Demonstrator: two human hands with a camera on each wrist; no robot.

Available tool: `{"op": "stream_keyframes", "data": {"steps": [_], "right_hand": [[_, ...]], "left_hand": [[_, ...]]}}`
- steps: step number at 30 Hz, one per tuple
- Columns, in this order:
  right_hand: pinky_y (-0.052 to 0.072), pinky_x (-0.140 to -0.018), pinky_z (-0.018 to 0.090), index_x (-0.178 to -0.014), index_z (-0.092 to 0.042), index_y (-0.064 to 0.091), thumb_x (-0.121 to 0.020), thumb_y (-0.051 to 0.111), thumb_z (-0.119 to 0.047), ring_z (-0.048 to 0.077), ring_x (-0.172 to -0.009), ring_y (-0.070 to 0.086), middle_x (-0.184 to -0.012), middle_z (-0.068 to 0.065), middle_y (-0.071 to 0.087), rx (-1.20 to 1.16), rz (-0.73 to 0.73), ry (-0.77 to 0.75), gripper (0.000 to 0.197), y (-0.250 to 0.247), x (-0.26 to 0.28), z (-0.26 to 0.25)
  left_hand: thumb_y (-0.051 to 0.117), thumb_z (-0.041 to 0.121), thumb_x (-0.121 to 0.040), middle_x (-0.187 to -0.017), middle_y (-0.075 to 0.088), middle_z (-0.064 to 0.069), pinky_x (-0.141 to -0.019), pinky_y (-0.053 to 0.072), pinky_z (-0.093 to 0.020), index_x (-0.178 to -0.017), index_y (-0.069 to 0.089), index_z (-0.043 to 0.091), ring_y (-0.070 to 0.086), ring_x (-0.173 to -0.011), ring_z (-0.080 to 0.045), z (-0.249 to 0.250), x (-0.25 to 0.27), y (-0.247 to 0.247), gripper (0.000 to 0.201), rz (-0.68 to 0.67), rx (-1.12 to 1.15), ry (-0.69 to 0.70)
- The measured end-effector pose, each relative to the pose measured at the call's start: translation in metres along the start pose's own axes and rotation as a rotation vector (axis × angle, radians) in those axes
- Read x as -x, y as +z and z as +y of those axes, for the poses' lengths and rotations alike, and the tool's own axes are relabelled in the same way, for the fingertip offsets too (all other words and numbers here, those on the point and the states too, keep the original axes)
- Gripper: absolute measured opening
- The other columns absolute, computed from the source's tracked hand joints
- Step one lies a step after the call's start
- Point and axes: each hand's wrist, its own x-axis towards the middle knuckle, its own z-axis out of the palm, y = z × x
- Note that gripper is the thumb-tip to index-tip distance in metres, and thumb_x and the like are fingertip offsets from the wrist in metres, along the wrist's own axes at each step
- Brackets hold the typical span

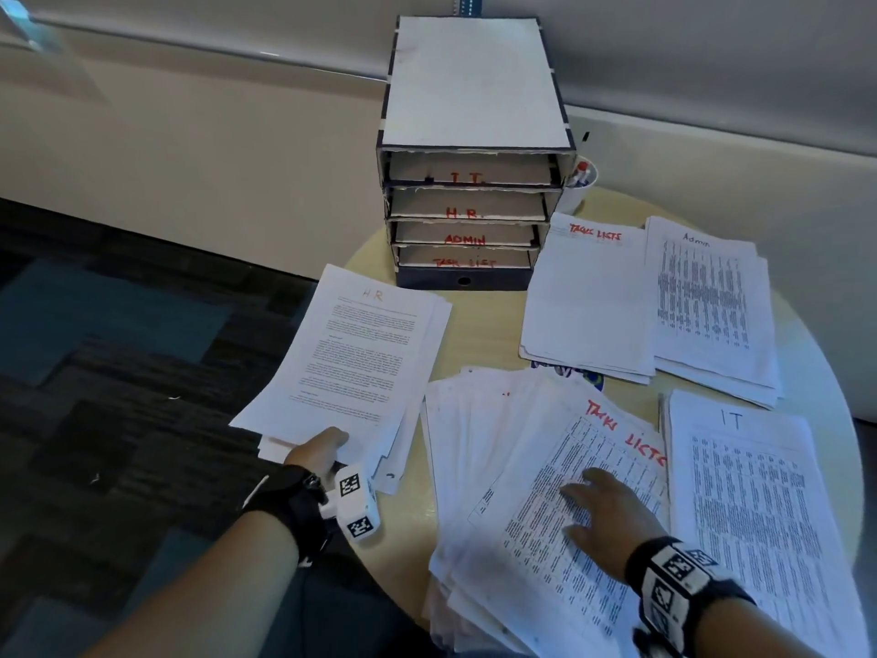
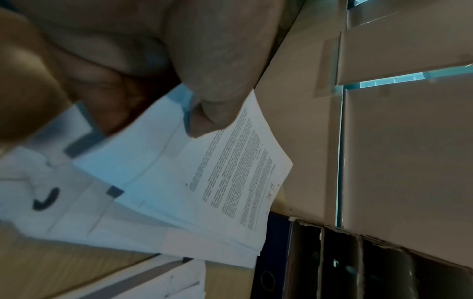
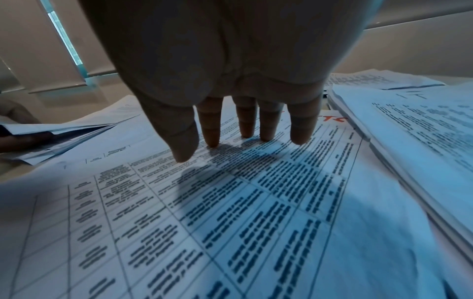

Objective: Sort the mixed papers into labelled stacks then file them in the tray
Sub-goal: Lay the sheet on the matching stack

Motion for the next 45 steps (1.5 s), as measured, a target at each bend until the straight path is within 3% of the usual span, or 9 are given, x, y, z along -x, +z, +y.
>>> {"op": "stream_keyframes", "data": {"steps": [3,6,11,15,17,20,28,38,45], "right_hand": [[0.035,-0.116,0.034,-0.146,-0.034,0.042,-0.092,0.061,-0.041,0.018,-0.143,0.032,-0.160,-0.003,0.023,-0.006,0.001,0.000,0.057,-0.001,0.001,0.000],[0.032,-0.116,0.032,-0.146,-0.033,0.042,-0.093,0.059,-0.041,0.016,-0.144,0.031,-0.161,-0.005,0.021,-0.043,-0.025,0.006,0.056,-0.004,0.002,0.004],[0.045,-0.098,0.027,-0.130,-0.025,0.056,-0.091,0.060,-0.033,0.015,-0.111,0.052,-0.142,0.001,0.045,-0.213,0.096,0.193,0.040,-0.005,0.012,0.019],[0.053,-0.090,0.036,-0.119,-0.027,0.051,-0.086,0.057,-0.038,0.020,-0.103,0.051,-0.123,0.002,0.047,-0.163,0.054,0.323,0.035,0.012,0.022,0.027],[0.052,-0.095,0.040,-0.127,-0.032,0.042,-0.084,0.059,-0.042,0.024,-0.117,0.047,-0.133,0.003,0.040,-0.131,0.018,0.289,0.047,0.023,0.023,0.024],[0.043,-0.109,0.046,-0.145,-0.036,0.024,-0.085,0.062,-0.043,0.032,-0.140,0.027,-0.156,0.007,0.017,-0.126,-0.004,0.240,0.071,0.036,0.017,0.021],[0.031,-0.116,0.051,-0.151,-0.039,0.003,-0.086,0.065,-0.048,0.040,-0.150,-0.005,-0.164,-0.001,-0.014,-0.092,-0.032,0.176,0.090,0.051,0.018,0.029],[0.017,-0.121,0.050,-0.150,-0.038,0.022,-0.090,0.057,-0.045,0.028,-0.153,0.001,-0.166,0.002,-0.005,-0.080,0.095,0.034,0.070,0.039,0.016,0.029],[0.017,-0.123,0.042,-0.151,-0.036,0.029,-0.091,0.058,-0.048,0.024,-0.152,0.009,-0.167,0.003,0.003,-0.142,0.087,0.054,0.068,0.039,0.015,0.037]], "left_hand": [[0.069,0.030,-0.085,-0.078,0.059,-0.024,-0.068,0.046,-0.039,-0.079,0.054,0.009,0.051,-0.060,-0.029,-0.001,0.015,-0.005,0.027,-0.123,0.065,-0.018],[0.076,0.048,-0.058,-0.059,0.054,-0.015,-0.053,0.033,-0.029,-0.066,0.061,0.005,0.038,-0.048,-0.021,-0.009,0.027,-0.012,0.047,-0.202,-0.270,-0.049],[0.066,0.025,-0.087,-0.054,0.054,-0.005,-0.042,0.026,-0.020,-0.065,0.054,0.012,0.034,-0.037,-0.017,-0.001,0.059,0.020,0.028,-0.326,-0.801,0.181],[0.064,0.042,-0.082,-0.085,0.067,-0.001,-0.064,0.047,-0.027,-0.082,0.059,0.017,0.060,-0.070,-0.018,0.000,0.058,0.092,0.025,-0.304,-1.019,0.527],[0.063,0.051,-0.079,-0.108,0.063,-0.001,-0.072,0.048,-0.030,-0.107,0.059,0.016,0.061,-0.091,-0.022,-0.013,0.061,0.132,0.044,-0.291,-1.195,0.581],[0.065,0.053,-0.071,-0.111,0.057,-0.008,-0.064,0.050,-0.033,-0.121,0.048,0.012,0.060,-0.088,-0.027,-0.028,0.069,0.169,0.067,-0.174,-1.335,0.617],[0.064,0.036,-0.088,-0.111,0.059,-0.013,-0.069,0.043,-0.029,-0.119,0.044,0.010,0.059,-0.091,-0.030,-0.045,0.058,0.186,0.045,-0.199,-1.254,0.612],[0.075,0.025,-0.085,-0.107,0.069,-0.013,-0.086,0.054,-0.041,-0.109,0.064,0.003,0.064,-0.094,-0.030,-0.051,0.031,0.129,0.034,-0.110,-0.809,0.595],[0.084,0.033,-0.062,-0.094,0.052,-0.004,-0.067,0.050,-0.031,-0.109,0.044,0.011,0.054,-0.083,-0.025,-0.053,0.047,0.135,0.066,0.040,-0.843,0.715]]}}
